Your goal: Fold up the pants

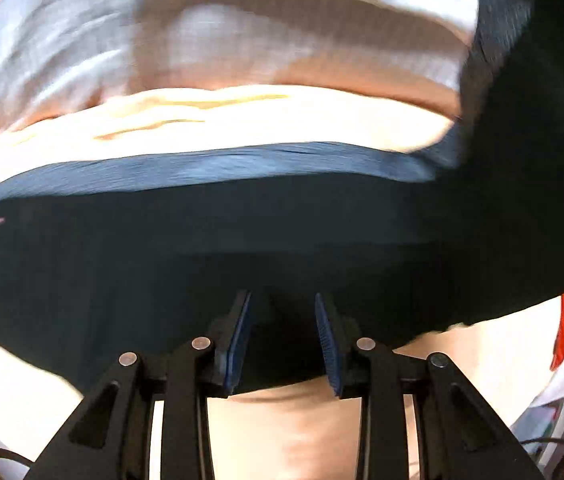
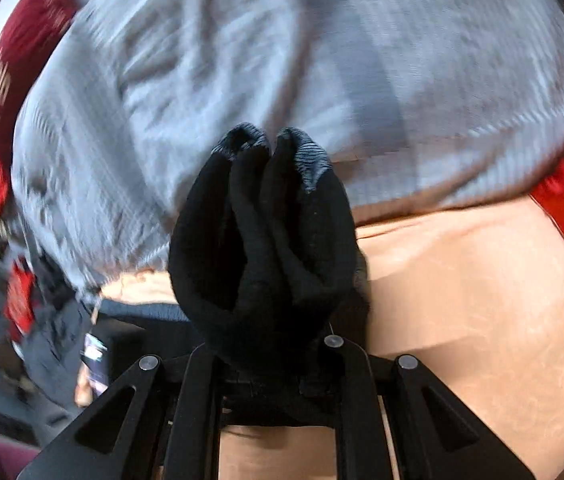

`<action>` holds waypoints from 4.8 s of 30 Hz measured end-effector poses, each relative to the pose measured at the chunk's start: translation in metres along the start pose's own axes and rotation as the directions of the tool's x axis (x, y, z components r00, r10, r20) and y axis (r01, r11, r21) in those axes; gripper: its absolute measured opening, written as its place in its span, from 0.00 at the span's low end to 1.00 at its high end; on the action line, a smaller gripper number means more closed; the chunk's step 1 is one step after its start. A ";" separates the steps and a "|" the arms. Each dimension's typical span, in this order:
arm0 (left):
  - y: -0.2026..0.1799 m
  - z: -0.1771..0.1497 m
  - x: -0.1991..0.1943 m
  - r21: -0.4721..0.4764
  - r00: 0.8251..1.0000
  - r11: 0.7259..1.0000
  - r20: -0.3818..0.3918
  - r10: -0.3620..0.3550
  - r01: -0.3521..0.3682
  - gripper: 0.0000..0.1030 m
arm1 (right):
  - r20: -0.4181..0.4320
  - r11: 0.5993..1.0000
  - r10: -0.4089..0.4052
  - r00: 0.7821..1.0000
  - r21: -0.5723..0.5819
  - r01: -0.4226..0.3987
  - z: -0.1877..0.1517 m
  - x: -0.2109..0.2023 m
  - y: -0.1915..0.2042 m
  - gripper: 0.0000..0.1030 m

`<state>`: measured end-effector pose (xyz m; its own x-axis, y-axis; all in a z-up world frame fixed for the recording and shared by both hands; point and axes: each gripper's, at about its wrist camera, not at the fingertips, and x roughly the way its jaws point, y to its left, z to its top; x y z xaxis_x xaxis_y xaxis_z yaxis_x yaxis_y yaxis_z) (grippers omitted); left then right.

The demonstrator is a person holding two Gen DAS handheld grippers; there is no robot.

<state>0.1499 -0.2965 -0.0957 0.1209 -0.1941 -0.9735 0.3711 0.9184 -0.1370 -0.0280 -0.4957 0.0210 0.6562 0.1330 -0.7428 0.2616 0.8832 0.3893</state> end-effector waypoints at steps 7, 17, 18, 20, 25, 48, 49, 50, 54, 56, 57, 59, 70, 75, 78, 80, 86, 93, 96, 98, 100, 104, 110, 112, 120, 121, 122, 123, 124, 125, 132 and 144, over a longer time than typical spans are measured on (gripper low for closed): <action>0.121 -0.021 -0.025 -0.125 0.992 0.985 -0.014 0.122 -0.122 0.33 | -0.133 0.960 -0.161 0.978 -0.253 0.123 -0.056 0.104 0.107 0.14; 0.200 -0.049 -0.022 -0.188 0.991 0.973 -0.003 0.133 -0.131 0.73 | -0.110 0.823 -0.391 0.914 -0.486 0.293 -0.121 0.150 0.174 0.50; 0.202 -0.045 -0.022 -0.192 0.993 0.975 0.014 0.113 -0.108 0.73 | -0.119 0.834 -0.362 0.925 -0.485 0.264 -0.122 0.143 0.179 0.51; 0.196 -0.035 -0.019 -0.171 0.996 0.982 0.017 0.083 -0.079 0.73 | -0.142 0.859 -0.313 0.939 -0.463 0.216 -0.122 0.121 0.171 0.51; 0.156 -0.015 -0.028 -0.071 0.999 0.997 0.035 -0.022 0.025 0.73 | -0.157 0.933 -0.283 0.946 -0.274 0.234 -0.105 0.076 0.125 0.51; 0.078 -0.004 0.063 -0.073 0.986 0.992 -0.121 -0.115 0.107 0.78 | -0.214 0.986 -0.115 0.970 0.092 0.137 -0.045 0.090 0.002 0.18; 0.076 -0.004 0.063 -0.063 0.988 0.993 -0.116 -0.106 0.099 0.78 | -0.213 0.985 -0.114 0.970 0.105 0.139 -0.035 0.097 -0.001 0.18; 0.073 -0.004 0.062 -0.049 0.990 0.995 -0.107 -0.093 0.088 0.78 | -0.205 0.982 -0.110 0.972 0.127 0.138 -0.022 0.106 -0.006 0.18; 0.071 -0.007 0.060 -0.060 0.992 0.995 -0.089 -0.085 0.080 0.78 | -0.260 0.981 -0.133 0.956 0.101 0.164 0.002 0.154 -0.015 0.18; 0.074 -0.009 0.061 -0.078 0.993 0.994 -0.084 -0.081 0.074 0.82 | -0.346 0.979 -0.141 0.928 0.089 0.182 -0.002 0.185 -0.021 0.17; 0.075 -0.009 0.061 -0.086 0.993 0.993 -0.083 -0.084 0.077 0.82 | -0.318 0.981 -0.147 0.937 0.075 0.180 -0.001 0.185 -0.019 0.18; 0.077 -0.011 0.058 -0.097 0.993 0.993 -0.084 -0.081 0.073 0.82 | -0.317 0.983 -0.152 0.936 0.047 0.176 0.000 0.178 -0.011 0.18; 0.095 -0.027 0.001 -0.144 0.996 0.986 -0.045 0.075 -0.081 0.82 | -0.367 0.993 -0.100 0.925 0.016 0.114 -0.045 0.112 0.014 0.40; 0.115 -0.046 -0.018 -0.233 0.991 0.964 -0.067 0.115 -0.128 0.82 | -0.414 0.993 -0.108 0.904 -0.005 0.116 -0.066 0.109 0.024 0.51; 0.125 -0.058 -0.026 -0.272 0.989 0.952 -0.075 0.128 -0.143 0.82 | -0.416 0.986 -0.162 0.895 -0.098 0.133 -0.072 0.108 0.039 0.57; 0.132 -0.065 -0.031 -0.302 0.991 0.944 -0.072 0.116 -0.133 0.82 | -0.425 0.985 -0.165 0.890 -0.110 0.130 -0.074 0.107 0.045 0.62; 0.149 -0.080 -0.038 -0.334 0.993 0.936 -0.063 0.097 -0.113 0.82 | -0.437 0.984 -0.171 0.883 -0.119 0.132 -0.076 0.107 0.073 0.62; 0.181 -0.089 -0.045 -0.358 0.995 0.929 -0.063 0.073 -0.091 0.82 | -0.466 0.985 -0.169 0.868 -0.115 0.130 -0.081 0.121 0.118 0.62; 0.194 -0.087 -0.043 -0.370 0.996 0.925 -0.059 0.067 -0.084 0.82 | -0.484 0.986 -0.160 0.860 -0.110 0.121 -0.079 0.130 0.139 0.62; 0.206 -0.088 -0.044 -0.381 0.997 0.921 -0.056 0.060 -0.077 0.82 | -0.492 0.987 -0.155 0.857 -0.101 0.121 -0.078 0.136 0.150 0.62; 0.215 -0.089 -0.044 -0.389 0.997 0.918 -0.055 0.057 -0.074 0.82 | -0.498 0.986 -0.161 0.852 -0.108 0.123 -0.077 0.142 0.160 0.62; 0.235 -0.090 -0.040 -0.413 0.998 0.909 -0.050 0.048 -0.065 0.82 | -0.513 0.981 -0.184 0.838 -0.151 0.123 -0.082 0.155 0.181 0.62; 0.275 -0.095 -0.044 -0.494 1.000 0.869 -0.011 0.004 -0.009 0.82 | -0.517 0.969 -0.226 0.826 -0.204 0.137 -0.086 0.170 0.193 0.62; 0.286 -0.096 -0.046 -0.507 1.000 0.862 0.004 0.005 -0.002 0.81 | -0.520 0.964 -0.250 0.816 -0.215 0.158 -0.088 0.179 0.188 0.62; 0.336 -0.099 -0.039 -0.614 0.996 0.785 0.083 -0.037 0.081 0.81 | -0.554 0.968 -0.241 0.797 -0.194 0.158 -0.094 0.201 0.176 0.71; 0.345 -0.101 -0.035 -0.646 0.993 0.755 0.104 -0.060 0.113 0.81 | -0.552 0.966 -0.246 0.797 -0.205 0.157 -0.095 0.202 0.177 0.72; 0.354 -0.104 -0.030 -0.675 0.988 0.723 0.127 -0.083 0.147 0.81 | -0.549 0.964 -0.252 0.797 -0.218 0.155 -0.096 0.202 0.178 0.73; 0.361 -0.107 -0.025 -0.697 0.983 0.693 0.149 -0.109 0.182 0.81 | -0.547 0.962 -0.256 0.797 -0.229 0.152 -0.097 0.204 0.180 0.74; 0.366 -0.108 -0.021 -0.713 0.976 0.667 0.171 -0.133 0.216 0.81 | -0.544 0.959 -0.261 0.797 -0.239 0.151 -0.098 0.205 0.181 0.75; 0.371 -0.110 -0.017 -0.725 0.967 0.641 0.199 -0.156 0.253 0.81 | -0.541 0.956 -0.266 0.797 -0.251 0.149 -0.100 0.205 0.182 0.75; 0.385 -0.098 -0.007 -0.711 0.933 0.606 0.299 -0.200 0.358 0.81 | -0.539 0.953 -0.267 0.799 -0.273 0.134 -0.105 0.207 0.185 0.77; 0.395 -0.086 -0.004 -0.716 0.883 0.520 0.418 -0.216 0.466 0.82 | -0.529 0.950 -0.267 0.806 -0.285 0.127 -0.115 0.207 0.189 0.77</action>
<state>0.2173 0.0969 -0.1615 0.4112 -0.5134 -0.7532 -0.4094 0.6343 -0.6558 0.0752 -0.2496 -0.1217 0.0845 0.1094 -0.9904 0.1300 0.9842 0.1198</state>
